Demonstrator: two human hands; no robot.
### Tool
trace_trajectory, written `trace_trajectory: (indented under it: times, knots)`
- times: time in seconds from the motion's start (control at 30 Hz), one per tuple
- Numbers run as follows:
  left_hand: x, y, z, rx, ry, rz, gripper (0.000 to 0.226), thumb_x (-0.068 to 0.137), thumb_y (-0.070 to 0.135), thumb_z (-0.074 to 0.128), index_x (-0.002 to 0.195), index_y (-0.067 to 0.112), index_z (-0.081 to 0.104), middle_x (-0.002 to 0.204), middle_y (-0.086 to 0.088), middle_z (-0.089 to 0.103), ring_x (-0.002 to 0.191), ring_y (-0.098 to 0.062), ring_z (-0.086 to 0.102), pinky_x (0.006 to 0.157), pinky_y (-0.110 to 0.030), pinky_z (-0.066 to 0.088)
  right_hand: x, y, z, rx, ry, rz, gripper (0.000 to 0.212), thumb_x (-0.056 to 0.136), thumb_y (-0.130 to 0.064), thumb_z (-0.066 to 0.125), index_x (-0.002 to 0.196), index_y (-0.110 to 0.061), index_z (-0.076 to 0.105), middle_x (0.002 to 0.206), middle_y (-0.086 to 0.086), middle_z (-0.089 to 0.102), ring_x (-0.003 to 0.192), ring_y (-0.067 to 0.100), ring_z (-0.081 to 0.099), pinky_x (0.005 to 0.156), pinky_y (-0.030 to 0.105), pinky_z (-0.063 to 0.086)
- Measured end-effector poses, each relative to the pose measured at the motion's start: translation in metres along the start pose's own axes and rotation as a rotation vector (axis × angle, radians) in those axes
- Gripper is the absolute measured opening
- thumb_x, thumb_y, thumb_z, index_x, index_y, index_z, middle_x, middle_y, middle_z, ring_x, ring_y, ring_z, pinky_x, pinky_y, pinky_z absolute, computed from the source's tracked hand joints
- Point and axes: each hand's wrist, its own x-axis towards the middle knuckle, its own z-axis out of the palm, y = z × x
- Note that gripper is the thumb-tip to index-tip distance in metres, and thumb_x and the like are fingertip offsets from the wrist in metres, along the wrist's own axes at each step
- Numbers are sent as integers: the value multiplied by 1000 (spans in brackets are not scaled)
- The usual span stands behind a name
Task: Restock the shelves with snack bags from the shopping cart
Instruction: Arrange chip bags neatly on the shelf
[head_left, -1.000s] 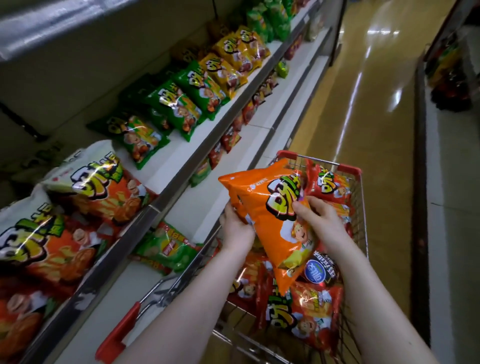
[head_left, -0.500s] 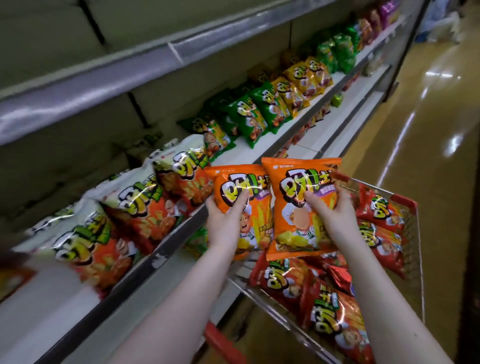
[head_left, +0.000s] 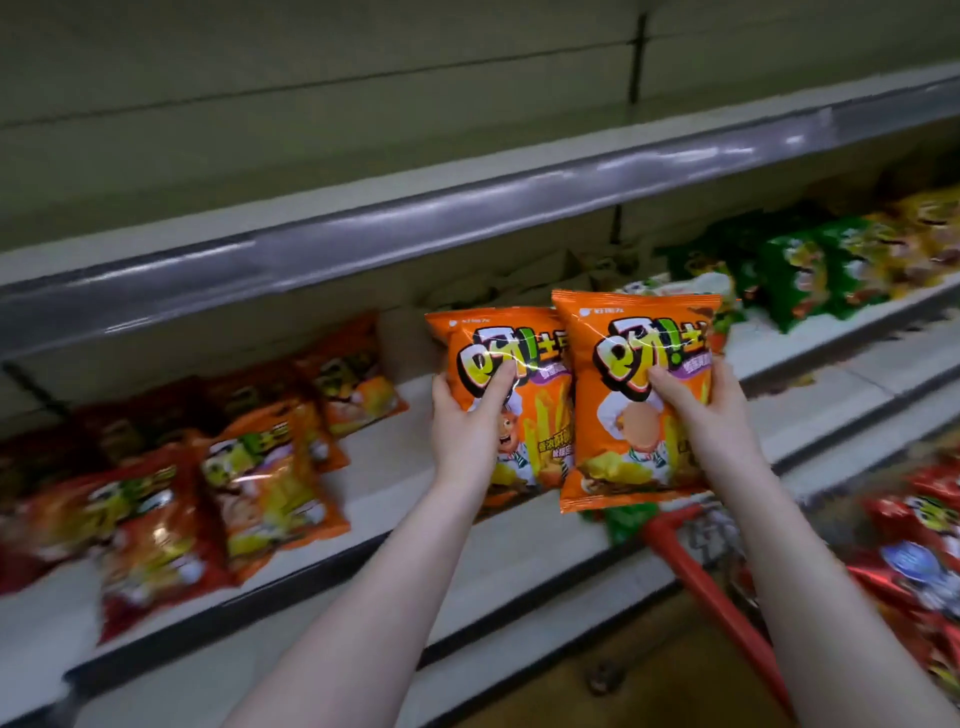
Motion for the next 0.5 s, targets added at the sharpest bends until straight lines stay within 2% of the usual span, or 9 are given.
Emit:
trace_trajectory:
  times: [0.07,0.17,0.23,0.3,0.37,0.43,0.5]
  knots:
    - [2,7,-45,0,65,-6,71,79,50,69,137,28,36,126,8,55,107,-11,56,92,-35,48,-10,-9,41,1,-64,-32,71,76,-47,72,134,-17,43,114,-3,59,104,18,58,86,35,47]
    - [5,13,-100,17,137,-10,101,62,70,71,144,29,31,140,4,49,127,-23,49,104,-45,42,-24,-21,92,14,-154,-58,71,77,-46,71,135,-18,41,108,-10,59,99,12,58,80,28,48]
    - [8,13,-132,-5,188,-18,94,71,62,70,147,27,27,146,1,43,132,-24,43,106,-39,37,-33,-25,122,19,-215,-52,73,78,-45,68,138,-18,38,110,-10,57,102,14,57,83,30,47]
    - [12,6,-160,-9,235,-35,89,80,52,67,151,24,21,152,0,35,138,-25,35,108,-41,31,-40,-27,147,10,-267,-50,91,67,-57,69,142,-18,34,121,-5,56,110,17,56,94,38,47]
    - [11,2,-181,-1,246,-41,94,77,58,65,152,26,18,155,0,29,142,-26,29,112,-45,26,-44,-27,163,9,-292,-39,103,61,-65,71,144,-18,31,129,-3,53,117,20,53,98,41,45]
    - [11,-1,-200,-56,267,-49,104,67,67,65,151,27,19,152,1,33,140,-25,31,114,-47,27,-43,-25,179,14,-316,-19,91,72,-55,70,144,-17,28,128,-4,50,116,18,51,96,38,44]
    - [12,-3,-212,-126,299,-81,94,74,58,66,150,25,22,137,6,41,128,-17,40,104,-38,34,-40,-20,189,3,-310,-23,81,79,-46,68,144,-16,29,128,-2,49,115,17,49,96,36,42]
